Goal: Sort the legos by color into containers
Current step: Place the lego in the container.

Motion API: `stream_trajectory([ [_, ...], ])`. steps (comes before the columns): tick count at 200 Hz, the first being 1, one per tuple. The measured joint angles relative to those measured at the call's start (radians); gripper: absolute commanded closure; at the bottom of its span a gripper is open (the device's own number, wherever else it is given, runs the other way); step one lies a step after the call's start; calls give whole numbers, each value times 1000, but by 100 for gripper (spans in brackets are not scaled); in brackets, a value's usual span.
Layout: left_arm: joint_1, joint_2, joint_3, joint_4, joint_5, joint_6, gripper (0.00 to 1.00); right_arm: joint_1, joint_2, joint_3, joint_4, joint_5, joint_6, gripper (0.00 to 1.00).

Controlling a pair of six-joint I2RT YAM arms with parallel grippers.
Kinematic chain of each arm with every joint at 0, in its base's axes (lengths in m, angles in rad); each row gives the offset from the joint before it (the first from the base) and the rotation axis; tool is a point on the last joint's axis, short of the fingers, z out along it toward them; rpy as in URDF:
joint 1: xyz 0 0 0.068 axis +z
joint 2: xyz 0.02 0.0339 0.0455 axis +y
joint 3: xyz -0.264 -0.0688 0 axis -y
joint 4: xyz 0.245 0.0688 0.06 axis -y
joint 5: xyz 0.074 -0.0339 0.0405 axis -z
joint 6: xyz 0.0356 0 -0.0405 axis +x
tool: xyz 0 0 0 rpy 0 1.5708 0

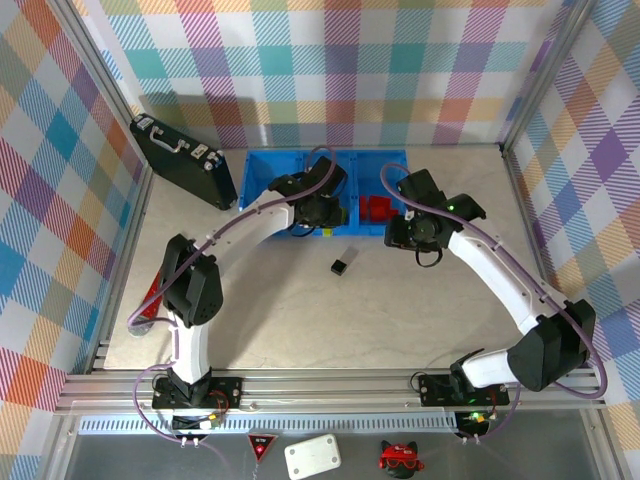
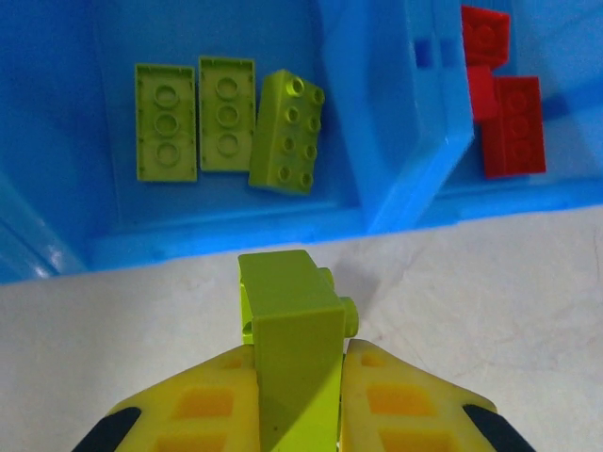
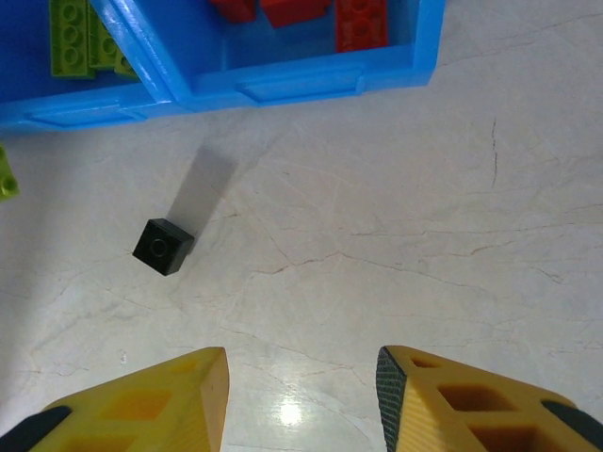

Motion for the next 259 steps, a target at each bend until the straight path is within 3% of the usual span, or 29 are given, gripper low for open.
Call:
stream_trajectory([
  [119,69,317,325,-29,-181,130,82,0,-21,-10,-20,11,3,53],
  [193,95,418,415,-73,-269,172,81,-6,-11,-10,-18,10,-1,53],
  [259,95,476,441,-90,-277,172,78,-7,-11,-37,-11,7,-1,53],
])
